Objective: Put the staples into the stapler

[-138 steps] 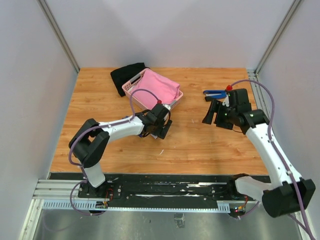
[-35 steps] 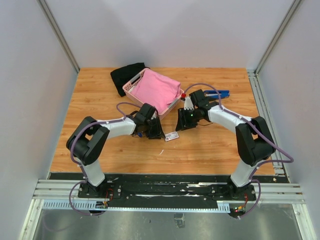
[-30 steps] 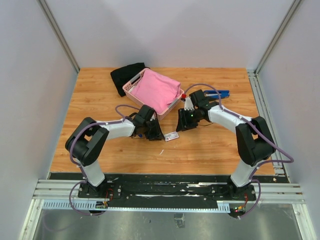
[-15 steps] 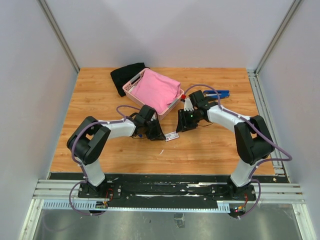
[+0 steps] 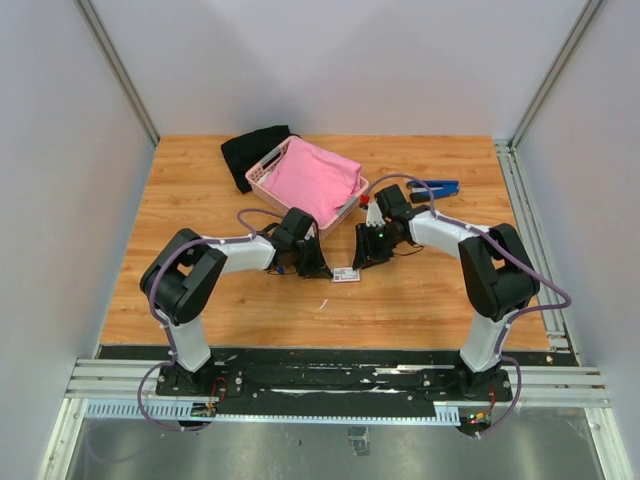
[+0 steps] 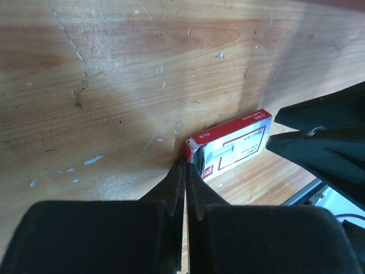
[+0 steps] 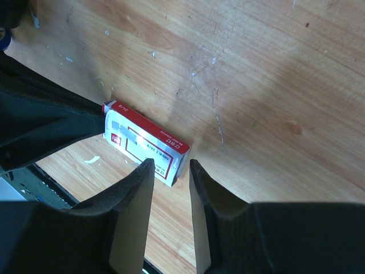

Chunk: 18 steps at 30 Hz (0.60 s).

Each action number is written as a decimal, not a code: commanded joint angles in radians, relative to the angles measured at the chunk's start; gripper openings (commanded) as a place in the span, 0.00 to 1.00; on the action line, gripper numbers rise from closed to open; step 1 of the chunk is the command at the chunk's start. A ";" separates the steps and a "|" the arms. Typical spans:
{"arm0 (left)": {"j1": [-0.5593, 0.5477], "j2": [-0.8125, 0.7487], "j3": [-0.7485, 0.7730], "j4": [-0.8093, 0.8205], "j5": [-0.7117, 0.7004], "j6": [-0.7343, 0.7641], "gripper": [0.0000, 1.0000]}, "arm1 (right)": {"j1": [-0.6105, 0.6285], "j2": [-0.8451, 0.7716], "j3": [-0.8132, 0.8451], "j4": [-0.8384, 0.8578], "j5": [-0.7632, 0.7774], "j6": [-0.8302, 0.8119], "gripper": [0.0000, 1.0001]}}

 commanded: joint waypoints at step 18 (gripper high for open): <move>-0.006 0.054 0.034 -0.091 -0.054 -0.024 0.00 | -0.003 0.024 -0.041 0.015 0.001 0.062 0.25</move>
